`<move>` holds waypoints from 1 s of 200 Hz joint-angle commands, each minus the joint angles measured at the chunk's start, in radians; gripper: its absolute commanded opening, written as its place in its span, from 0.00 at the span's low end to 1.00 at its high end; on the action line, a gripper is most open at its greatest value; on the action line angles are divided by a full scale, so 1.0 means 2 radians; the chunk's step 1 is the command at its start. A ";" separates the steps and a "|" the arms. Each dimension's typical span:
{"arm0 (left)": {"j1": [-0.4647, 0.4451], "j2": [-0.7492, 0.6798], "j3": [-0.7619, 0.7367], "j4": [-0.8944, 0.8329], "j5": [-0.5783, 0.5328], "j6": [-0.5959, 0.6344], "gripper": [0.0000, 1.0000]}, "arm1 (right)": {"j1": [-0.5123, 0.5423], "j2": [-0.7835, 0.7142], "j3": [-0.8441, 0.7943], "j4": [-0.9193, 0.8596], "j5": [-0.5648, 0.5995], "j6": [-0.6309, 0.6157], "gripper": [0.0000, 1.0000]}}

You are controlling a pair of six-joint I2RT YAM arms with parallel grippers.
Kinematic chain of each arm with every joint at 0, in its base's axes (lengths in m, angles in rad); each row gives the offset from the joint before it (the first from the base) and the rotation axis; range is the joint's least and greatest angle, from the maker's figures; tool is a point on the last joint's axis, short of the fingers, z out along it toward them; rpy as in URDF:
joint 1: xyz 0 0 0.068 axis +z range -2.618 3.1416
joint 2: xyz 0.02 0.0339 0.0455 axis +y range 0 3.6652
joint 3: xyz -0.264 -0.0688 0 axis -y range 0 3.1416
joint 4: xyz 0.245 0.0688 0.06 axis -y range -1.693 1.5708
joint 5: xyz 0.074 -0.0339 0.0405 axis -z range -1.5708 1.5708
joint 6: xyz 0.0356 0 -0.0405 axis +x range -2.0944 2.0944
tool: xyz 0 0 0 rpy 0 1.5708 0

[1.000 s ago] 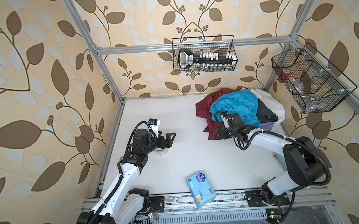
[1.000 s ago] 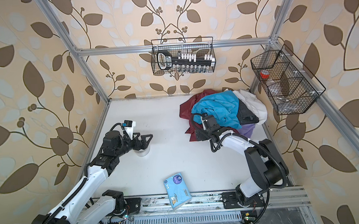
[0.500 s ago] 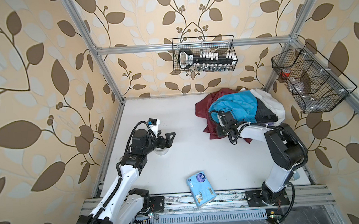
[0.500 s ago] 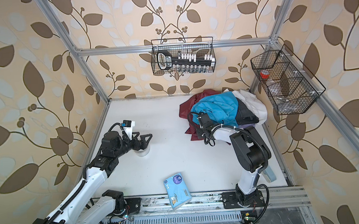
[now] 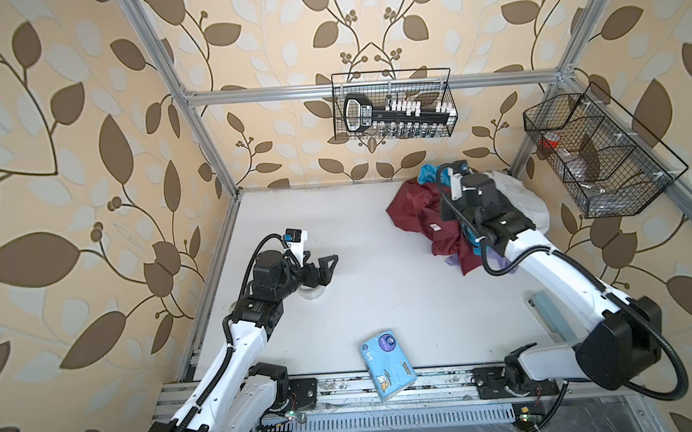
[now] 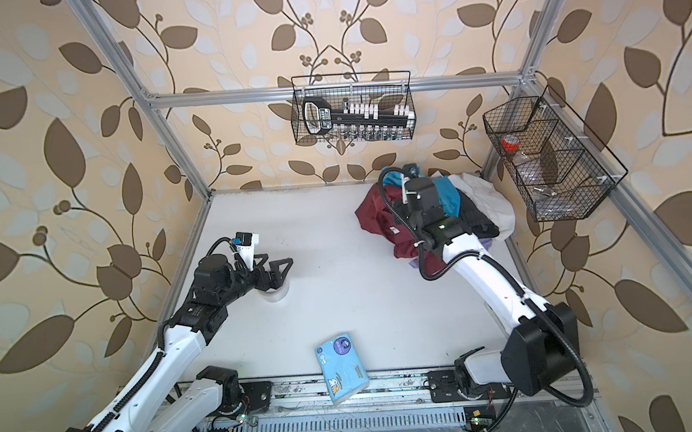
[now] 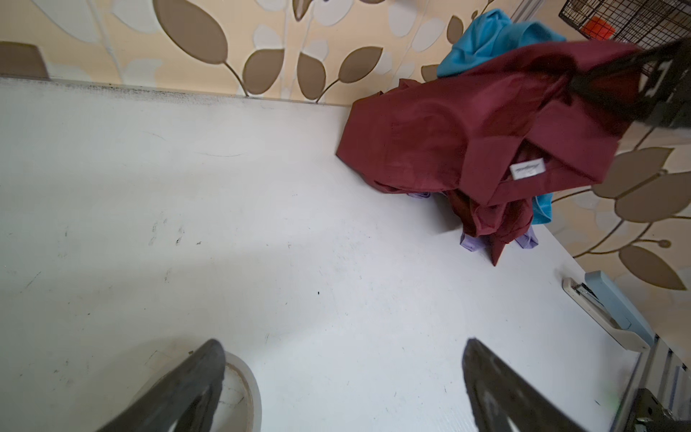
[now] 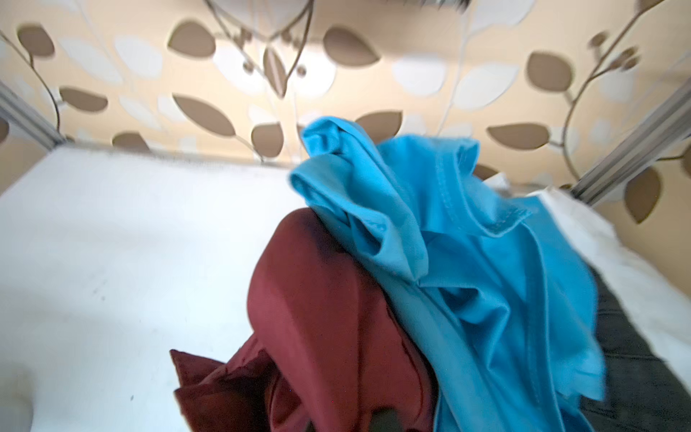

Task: Pick out a specific cloth from the pile
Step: 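Lift the maroon shirt high out of the pile with the right gripper, then carry the maroon shirt toward the left gripper and lower it onto the table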

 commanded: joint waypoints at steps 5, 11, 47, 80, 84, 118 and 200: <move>-0.009 -0.018 -0.001 0.015 -0.015 0.009 0.99 | -0.029 -0.022 0.053 -0.038 -0.013 -0.019 0.00; -0.010 -0.020 -0.002 0.016 -0.016 0.010 0.99 | -0.033 -0.025 0.066 -0.042 -0.018 -0.022 0.00; -0.012 -0.028 -0.006 0.018 -0.027 0.010 0.99 | -0.046 -0.032 0.141 -0.054 -0.061 -0.037 0.00; -0.013 -0.029 -0.006 0.016 -0.034 0.010 0.99 | -0.046 -0.026 0.222 -0.051 -0.149 -0.037 0.00; -0.013 -0.029 -0.006 0.016 -0.035 0.010 0.99 | -0.046 -0.028 0.227 -0.045 -0.167 -0.037 0.00; -0.013 -0.030 -0.007 0.015 -0.042 0.010 0.99 | -0.045 -0.056 0.241 0.049 -0.288 0.003 0.00; -0.014 -0.031 -0.007 0.016 -0.051 0.010 0.99 | -0.043 -0.040 0.286 0.316 -0.462 0.164 0.00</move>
